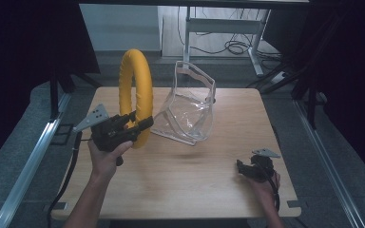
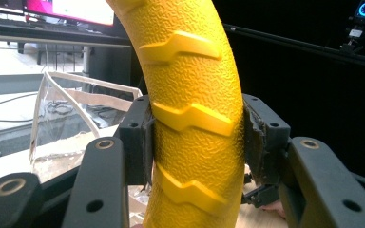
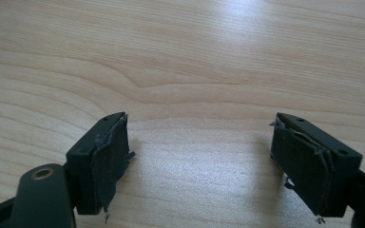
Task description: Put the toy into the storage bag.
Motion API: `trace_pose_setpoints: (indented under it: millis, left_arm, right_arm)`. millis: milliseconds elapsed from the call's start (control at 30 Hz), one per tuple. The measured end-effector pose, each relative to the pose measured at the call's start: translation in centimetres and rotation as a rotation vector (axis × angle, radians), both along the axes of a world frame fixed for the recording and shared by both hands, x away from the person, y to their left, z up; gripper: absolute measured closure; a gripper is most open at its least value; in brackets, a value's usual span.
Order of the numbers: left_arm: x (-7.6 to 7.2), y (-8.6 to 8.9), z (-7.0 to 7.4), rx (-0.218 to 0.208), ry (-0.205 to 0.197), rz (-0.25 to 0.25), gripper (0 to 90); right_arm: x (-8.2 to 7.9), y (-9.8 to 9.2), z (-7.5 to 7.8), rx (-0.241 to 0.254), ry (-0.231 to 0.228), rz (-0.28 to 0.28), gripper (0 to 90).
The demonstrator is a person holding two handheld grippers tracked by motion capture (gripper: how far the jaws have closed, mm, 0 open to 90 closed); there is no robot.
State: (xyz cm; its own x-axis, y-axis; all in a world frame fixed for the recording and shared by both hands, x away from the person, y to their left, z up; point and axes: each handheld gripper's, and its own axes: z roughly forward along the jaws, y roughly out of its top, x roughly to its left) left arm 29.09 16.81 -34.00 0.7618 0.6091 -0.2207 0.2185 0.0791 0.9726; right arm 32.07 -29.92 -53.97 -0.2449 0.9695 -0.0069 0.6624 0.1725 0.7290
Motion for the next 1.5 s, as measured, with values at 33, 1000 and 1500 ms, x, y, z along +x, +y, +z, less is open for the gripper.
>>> trace_pose_setpoints:
  millis: [33, 1000, 1500]
  left_arm:
    - [0.0, 0.0, 0.0, 0.0, 0.0, 0.0, 51.6]
    - [1.4, -3.2, 3.0, -0.073, -0.027, -0.037, 51.5]
    - [2.1, -4.2, 4.0, -0.073, -0.039, -0.034, 51.5]
  right_arm:
    - [0.0, 0.0, 0.0, -0.001, 0.0, 0.0, 20.6]
    - [0.0, 0.0, 0.0, 0.001, -0.002, 0.002, 20.9]
    - [0.0, 0.0, 0.0, 0.0, -0.001, 0.004, 20.9]
